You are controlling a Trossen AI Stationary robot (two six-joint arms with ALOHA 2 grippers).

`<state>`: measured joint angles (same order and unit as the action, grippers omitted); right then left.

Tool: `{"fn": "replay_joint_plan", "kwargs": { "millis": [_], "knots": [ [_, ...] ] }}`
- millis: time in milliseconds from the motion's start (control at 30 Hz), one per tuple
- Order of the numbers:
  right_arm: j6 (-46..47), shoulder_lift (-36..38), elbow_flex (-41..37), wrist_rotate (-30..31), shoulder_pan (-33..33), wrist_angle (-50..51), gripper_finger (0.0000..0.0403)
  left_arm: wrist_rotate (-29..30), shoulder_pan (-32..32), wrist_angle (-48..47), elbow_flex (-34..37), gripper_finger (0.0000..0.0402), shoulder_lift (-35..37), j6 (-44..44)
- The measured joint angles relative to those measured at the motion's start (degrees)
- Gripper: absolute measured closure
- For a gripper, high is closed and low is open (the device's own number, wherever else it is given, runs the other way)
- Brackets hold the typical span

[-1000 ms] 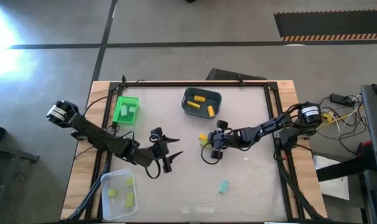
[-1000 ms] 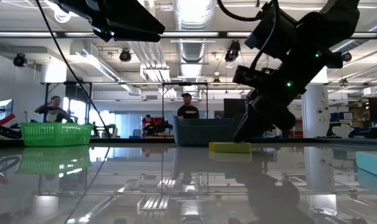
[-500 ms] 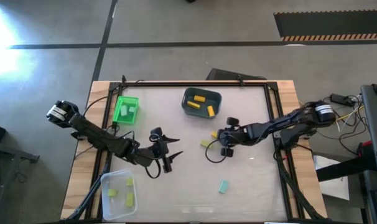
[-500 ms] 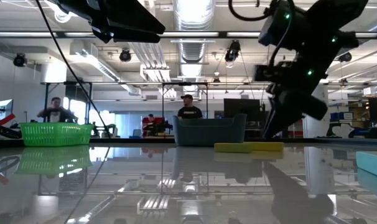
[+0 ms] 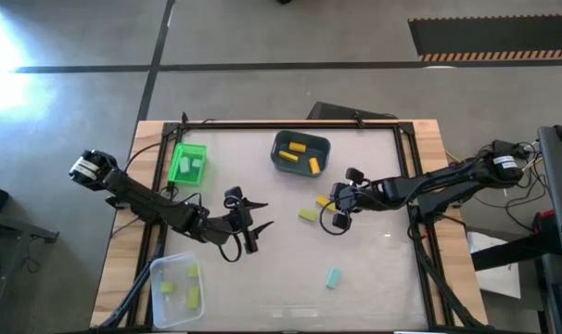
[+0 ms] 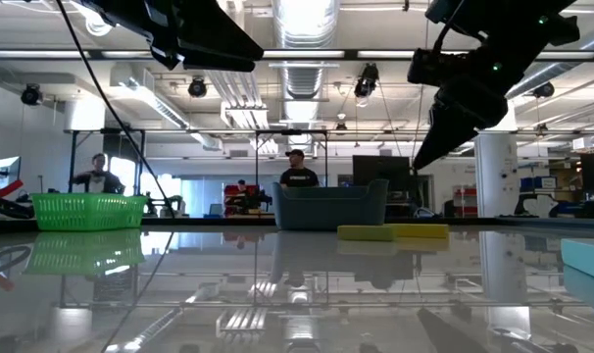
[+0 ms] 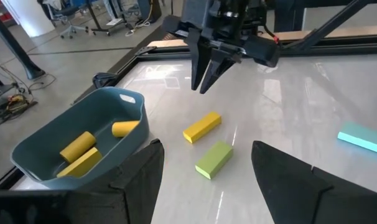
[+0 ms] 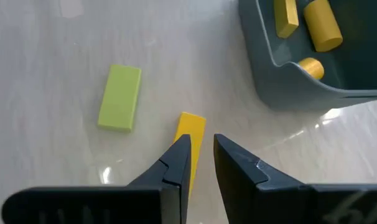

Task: Sort & place blocks by color
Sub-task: Put the yellow block into the blue bin

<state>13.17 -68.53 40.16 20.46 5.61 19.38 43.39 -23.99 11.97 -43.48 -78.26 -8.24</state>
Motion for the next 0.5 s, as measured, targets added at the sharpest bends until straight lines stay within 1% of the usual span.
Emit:
{"fn": "replay_joint_plan", "kwargs": {
  "millis": [100, 300, 400, 500],
  "knots": [
    [0.94, -0.71, 0.0, -0.54, 0.0, -1.16, 0.0323, -0.01, 0.07, 0.0, 0.0, 0.0175, 0.0, 1.25],
    [1.26, -4.06, -0.1, -0.51, 0.0, -4.6, 0.025, 0.0, 0.31, 0.0, 0.0, 0.0175, 0.02, 1.6],
    [3.49, -6.28, -0.11, 0.32, -0.02, -4.97, 0.0217, -0.01, 0.42, 0.0, 0.0, 0.0175, 0.02, 1.63],
    [5.67, -9.15, -0.16, 0.52, -0.02, -4.44, 0.0192, -0.01, 0.42, 0.0, 0.0, 0.0175, 0.02, 1.61]
  ]
}}
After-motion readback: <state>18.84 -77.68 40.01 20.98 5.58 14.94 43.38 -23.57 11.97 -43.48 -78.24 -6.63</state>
